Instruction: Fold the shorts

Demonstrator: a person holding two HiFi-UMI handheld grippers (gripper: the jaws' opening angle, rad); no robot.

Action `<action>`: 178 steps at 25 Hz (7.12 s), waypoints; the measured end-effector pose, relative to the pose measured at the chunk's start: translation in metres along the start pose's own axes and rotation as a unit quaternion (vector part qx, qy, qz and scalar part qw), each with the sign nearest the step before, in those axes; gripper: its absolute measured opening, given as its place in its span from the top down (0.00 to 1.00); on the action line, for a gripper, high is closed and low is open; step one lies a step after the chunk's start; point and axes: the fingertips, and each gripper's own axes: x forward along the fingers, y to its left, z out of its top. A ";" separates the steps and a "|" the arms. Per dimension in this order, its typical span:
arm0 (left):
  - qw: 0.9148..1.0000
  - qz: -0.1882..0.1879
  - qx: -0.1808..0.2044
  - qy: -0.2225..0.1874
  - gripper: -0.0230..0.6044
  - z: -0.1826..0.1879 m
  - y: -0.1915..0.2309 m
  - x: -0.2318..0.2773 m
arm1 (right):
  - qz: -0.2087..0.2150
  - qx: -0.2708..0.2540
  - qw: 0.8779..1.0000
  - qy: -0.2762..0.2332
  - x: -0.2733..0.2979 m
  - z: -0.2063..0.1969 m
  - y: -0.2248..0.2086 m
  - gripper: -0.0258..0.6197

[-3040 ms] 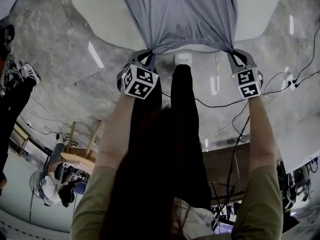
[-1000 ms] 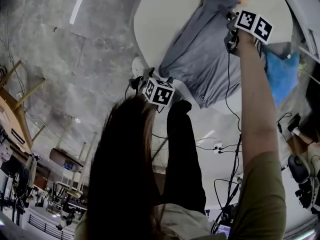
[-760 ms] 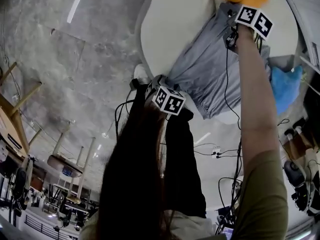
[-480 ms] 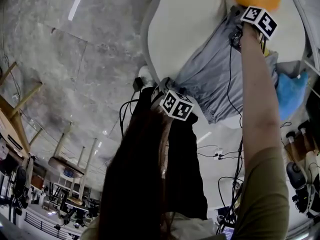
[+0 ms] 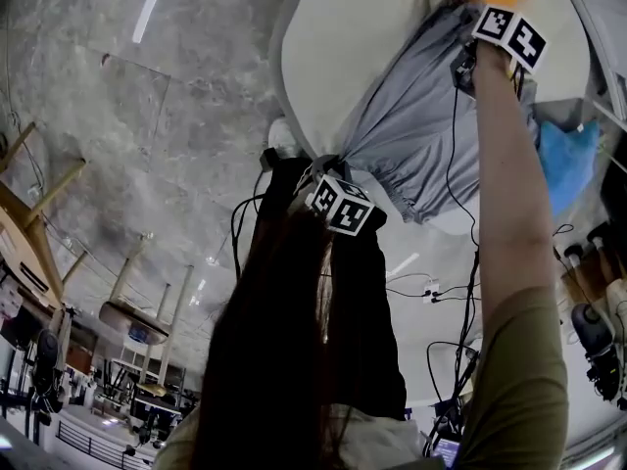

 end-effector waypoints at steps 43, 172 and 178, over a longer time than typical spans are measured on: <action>0.977 -0.094 0.190 0.030 0.56 -0.035 -0.277 0.032 | -0.050 -0.105 0.993 -0.012 -0.189 -0.097 -0.317 0.80; 0.961 -0.202 0.187 -0.018 0.88 0.104 -0.131 -0.093 | 0.271 0.213 0.938 -0.019 -0.260 -0.298 -0.103 0.91; 0.968 -0.200 0.148 0.025 0.88 0.010 -0.116 -0.092 | 0.312 0.232 0.921 0.032 -0.279 -0.374 -0.066 0.91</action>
